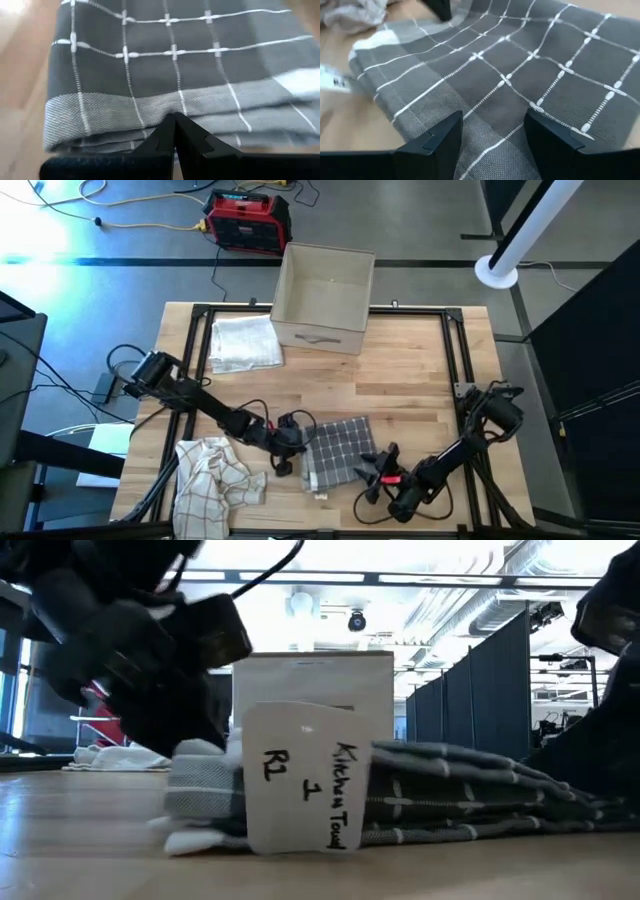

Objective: Fold towel
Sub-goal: Fold the gray towel, then stack the gray towel on top of the white patterned towel

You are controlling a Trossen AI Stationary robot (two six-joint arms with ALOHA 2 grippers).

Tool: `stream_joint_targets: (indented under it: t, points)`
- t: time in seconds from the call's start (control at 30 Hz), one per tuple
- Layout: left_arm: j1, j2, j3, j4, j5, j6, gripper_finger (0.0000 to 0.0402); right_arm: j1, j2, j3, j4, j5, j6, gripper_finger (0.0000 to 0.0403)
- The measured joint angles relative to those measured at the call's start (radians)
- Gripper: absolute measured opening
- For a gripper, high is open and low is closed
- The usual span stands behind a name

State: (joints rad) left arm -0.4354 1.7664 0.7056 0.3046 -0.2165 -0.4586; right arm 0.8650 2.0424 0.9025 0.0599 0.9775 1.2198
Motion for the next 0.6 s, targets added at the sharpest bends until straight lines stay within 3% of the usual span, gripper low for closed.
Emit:
stream_joint_targets:
  t: [0.17,0.27,0.33,0.43,0.6]
  points:
    - [0.022,-0.210,0.007,-0.044,-0.059,0.082,0.0000,0.017,-0.067,0.076,-0.092,-0.017,-0.103,0.0199]
    - [0.061,-0.260,0.004,-0.013,-0.094,0.200,0.0000,0.020,-0.079,0.102,-0.129,-0.036,-0.137,0.0199]
    - [0.100,-0.247,0.005,0.096,-0.085,0.276,0.0002,0.026,-0.080,0.120,-0.134,-0.028,-0.160,0.0199]
    - [0.148,-0.179,0.007,0.174,0.034,0.309,0.0021,0.029,-0.083,0.132,-0.140,-0.042,-0.160,0.0199]
    - [0.182,-0.040,0.062,0.195,0.127,0.249,0.0098,0.044,-0.081,0.131,-0.159,-0.087,-0.087,0.0199]
